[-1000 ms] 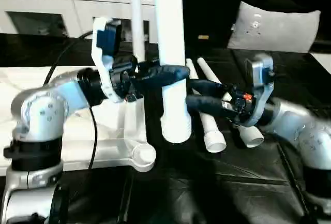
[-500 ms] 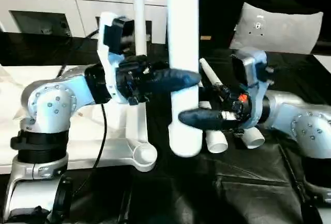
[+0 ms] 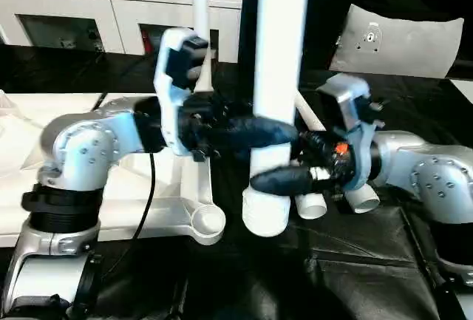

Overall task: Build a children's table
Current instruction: Pick table leg

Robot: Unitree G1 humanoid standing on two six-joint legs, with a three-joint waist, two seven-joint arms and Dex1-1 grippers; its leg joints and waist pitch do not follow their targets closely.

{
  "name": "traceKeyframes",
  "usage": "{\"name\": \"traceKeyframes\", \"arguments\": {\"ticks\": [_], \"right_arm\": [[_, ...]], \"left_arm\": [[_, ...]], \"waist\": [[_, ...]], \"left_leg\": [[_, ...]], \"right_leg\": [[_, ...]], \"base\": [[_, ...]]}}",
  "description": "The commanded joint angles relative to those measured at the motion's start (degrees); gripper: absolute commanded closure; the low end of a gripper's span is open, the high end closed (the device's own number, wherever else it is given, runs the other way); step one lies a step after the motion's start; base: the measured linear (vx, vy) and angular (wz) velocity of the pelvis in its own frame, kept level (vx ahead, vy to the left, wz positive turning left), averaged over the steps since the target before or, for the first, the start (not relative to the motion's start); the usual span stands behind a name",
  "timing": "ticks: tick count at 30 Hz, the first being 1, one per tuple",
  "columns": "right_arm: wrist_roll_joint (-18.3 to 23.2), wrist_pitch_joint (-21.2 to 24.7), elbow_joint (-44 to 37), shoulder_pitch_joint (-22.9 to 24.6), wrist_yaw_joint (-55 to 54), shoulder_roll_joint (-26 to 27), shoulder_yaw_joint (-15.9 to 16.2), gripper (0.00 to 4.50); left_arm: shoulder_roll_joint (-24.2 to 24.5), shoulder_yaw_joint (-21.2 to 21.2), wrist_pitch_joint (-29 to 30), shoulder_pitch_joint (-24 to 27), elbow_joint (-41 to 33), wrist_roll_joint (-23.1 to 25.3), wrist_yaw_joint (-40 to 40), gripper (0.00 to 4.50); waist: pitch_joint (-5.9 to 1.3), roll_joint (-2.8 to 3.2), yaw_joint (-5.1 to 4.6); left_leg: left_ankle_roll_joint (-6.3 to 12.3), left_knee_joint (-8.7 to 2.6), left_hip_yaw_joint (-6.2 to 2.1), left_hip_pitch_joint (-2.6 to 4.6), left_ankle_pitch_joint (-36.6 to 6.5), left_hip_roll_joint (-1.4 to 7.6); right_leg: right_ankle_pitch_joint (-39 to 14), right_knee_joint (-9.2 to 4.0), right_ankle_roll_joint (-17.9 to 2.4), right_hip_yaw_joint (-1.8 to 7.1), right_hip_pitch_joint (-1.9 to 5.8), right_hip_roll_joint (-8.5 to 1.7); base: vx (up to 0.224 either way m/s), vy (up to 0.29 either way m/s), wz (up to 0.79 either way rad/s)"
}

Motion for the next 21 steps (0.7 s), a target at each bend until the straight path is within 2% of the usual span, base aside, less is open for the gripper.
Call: {"name": "traceKeyframes", "arguments": {"ticks": [1, 7, 11, 13, 19, 20, 21], "right_arm": [[-0.9, -0.4, -0.4, -0.9, 1.1, -1.1, 1.1, 1.85], [-2.5, -0.9, -0.8, -0.6, 1.6, -1.7, 2.7, 2.43], [-3.3, -1.4, -0.8, -0.5, 2.2, -2.2, 3.4, 2.52], [-3.6, -1.7, -0.9, -0.5, 2.3, -2.3, 3.7, 2.56], [-6.7, -3.4, -1.1, 0.1, 2.4, -3.0, 6.0, 2.57], [-6.8, -3.2, -1.0, 0.1, 2.3, -3.0, 6.0, 2.03], [-6.9, -3.2, -0.6, 0.1, 2.1, -2.8, 6.0, 2.03]], "left_arm": [[0.2, -0.5, -1.3, -1.8, 0.5, 1.3, 0.0, 2.6], [0.2, -0.8, -2.1, -2.0, 1.0, 2.3, -0.2, 2.6], [0.3, -1.1, -2.6, -2.2, 1.4, 2.8, -0.4, 2.6], [0.3, -1.2, -2.8, -2.3, 1.5, 3.0, -0.3, 2.6], [0.2, -1.6, -3.8, -2.2, 2.1, 4.6, 0.2, 2.6], [0.2, -1.6, -3.8, -2.2, 2.0, 4.6, 0.1, 2.6], [0.2, -1.6, -3.7, -2.3, 2.0, 4.5, 0.0, 2.6]], "waist": [[-3.61, -0.35, 0.31], [-3.66, -0.33, 0.25], [-3.65, -0.19, 0.3], [-3.73, -0.31, 0.3], [-3.66, -0.3, 0.21], [-3.67, -0.29, 0.22], [-3.74, -0.31, 0.25]], "left_leg": [[-0.88, -3.78, 1.34, -0.04, -4.9, -0.21], [-0.77, -3.72, 1.34, -0.14, -4.6, -0.27], [-0.71, -3.73, 1.32, -0.04, -4.7, -0.24], [-0.59, -3.66, 1.36, -0.06, -4.7, -0.28], [-0.56, -3.68, 1.35, -0.05, -4.8, -0.22], [-0.54, -3.7, 1.34, -0.04, -4.8, -0.22], [-0.48, -3.66, 1.33, -0.01, -4.7, -0.21]], "right_leg": [[-12.0, -3.98, -10.2, 1.2, 3.75, -2.31], [-11.2, -3.88, -10.3, 1.18, 3.81, -2.27], [-11.5, -3.9, -10.4, 1.17, 3.76, -2.29], [-11.2, -3.88, -10.6, 1.21, 3.82, -2.28], [-11.2, -3.87, -10.7, 1.18, 3.79, -2.26], [-11.2, -3.86, -10.7, 1.19, 3.82, -2.29], [-11.0, -3.82, -10.8, 1.19, 3.84, -2.3]], "base": [[0.0, 0.0, 0.0], [0.0, 0.0, 0.0], [0.0, 0.0, 0.0], [0.0, 0.0, 0.0], [0.0, 0.0, 0.0], [0.0, 0.0, 0.0], [0.0, 0.0, 0.0]]}}
